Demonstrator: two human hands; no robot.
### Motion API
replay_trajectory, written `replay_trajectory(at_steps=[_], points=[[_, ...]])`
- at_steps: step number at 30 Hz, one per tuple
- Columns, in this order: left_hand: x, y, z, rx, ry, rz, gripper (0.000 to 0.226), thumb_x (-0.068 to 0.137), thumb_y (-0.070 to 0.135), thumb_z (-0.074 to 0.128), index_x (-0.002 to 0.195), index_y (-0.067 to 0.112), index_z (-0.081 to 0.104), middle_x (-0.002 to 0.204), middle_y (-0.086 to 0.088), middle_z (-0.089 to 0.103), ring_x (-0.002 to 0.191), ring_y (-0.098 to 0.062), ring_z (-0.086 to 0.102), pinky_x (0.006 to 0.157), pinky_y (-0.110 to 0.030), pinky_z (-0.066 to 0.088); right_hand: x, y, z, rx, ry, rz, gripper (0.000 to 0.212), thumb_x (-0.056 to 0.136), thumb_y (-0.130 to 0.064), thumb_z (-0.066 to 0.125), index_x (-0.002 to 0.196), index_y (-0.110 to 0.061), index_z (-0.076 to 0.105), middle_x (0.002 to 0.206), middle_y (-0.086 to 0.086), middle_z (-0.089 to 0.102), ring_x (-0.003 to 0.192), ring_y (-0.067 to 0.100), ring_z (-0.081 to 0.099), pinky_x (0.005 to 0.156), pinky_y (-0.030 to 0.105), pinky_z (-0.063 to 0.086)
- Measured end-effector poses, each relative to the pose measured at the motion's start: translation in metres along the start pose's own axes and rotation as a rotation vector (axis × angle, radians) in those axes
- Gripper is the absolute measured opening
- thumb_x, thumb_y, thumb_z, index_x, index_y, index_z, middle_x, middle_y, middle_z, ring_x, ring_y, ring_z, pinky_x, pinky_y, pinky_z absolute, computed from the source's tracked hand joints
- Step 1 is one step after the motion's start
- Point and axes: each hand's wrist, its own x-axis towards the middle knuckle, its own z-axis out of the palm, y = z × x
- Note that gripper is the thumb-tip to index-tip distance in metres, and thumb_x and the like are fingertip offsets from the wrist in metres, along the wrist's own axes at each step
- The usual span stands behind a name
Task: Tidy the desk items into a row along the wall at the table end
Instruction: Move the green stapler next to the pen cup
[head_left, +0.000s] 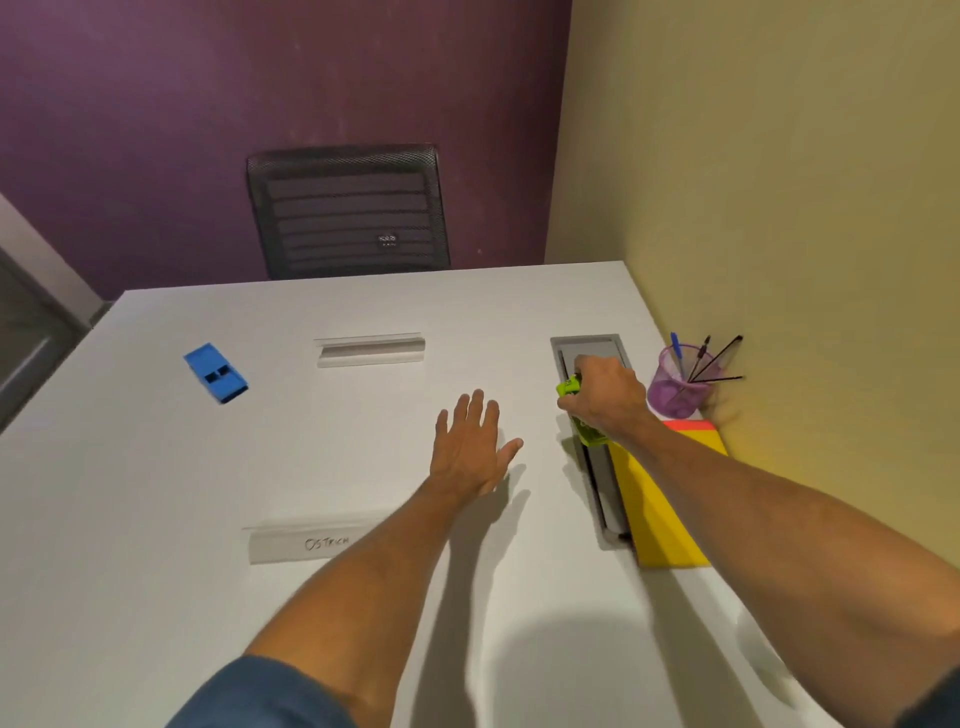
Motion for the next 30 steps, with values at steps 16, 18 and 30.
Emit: replay_trajectory(at_steps=[16, 18, 30], points=[[0.132, 0.038, 0.089, -0.022, -0.035, 0.012, 0.069, 0.098, 0.055, 0.024, 0.154, 0.016, 0.012, 0.163, -0.010, 0.008, 0.150, -0.030, 0.006, 0.120, -0.050, 0.010, 0.184, 0.092, 0.021, -0.056, -0.098, -0.019, 0.042, 0.080, -0.034, 0.069, 0.115, -0.013, 0.060, 0.113, 0.015, 0.058, 0.098, 0.031, 0.058, 0.072, 0.032, 0.044], [0.138, 0.035, 0.098, -0.043, -0.035, -0.002, 0.069, 0.098, 0.056, 0.021, 0.155, 0.019, 0.007, 0.163, -0.009, 0.005, 0.150, -0.031, 0.004, 0.120, -0.051, 0.009, 0.198, 0.097, 0.023, -0.099, -0.136, -0.010, 0.041, 0.080, -0.030, 0.069, 0.115, -0.011, 0.059, 0.114, 0.015, 0.057, 0.100, 0.032, 0.059, 0.074, 0.034, 0.048], [0.141, 0.030, 0.129, -0.045, 0.092, -0.055, 0.067, 0.094, 0.063, 0.006, 0.154, 0.033, 0.006, 0.164, 0.000, 0.000, 0.151, -0.024, -0.004, 0.122, -0.047, -0.002, 0.229, 0.108, 0.039, -0.326, -0.271, -0.021, 0.042, 0.082, -0.025, 0.066, 0.116, -0.005, 0.053, 0.113, 0.014, 0.052, 0.105, 0.032, 0.056, 0.072, 0.033, 0.045]])
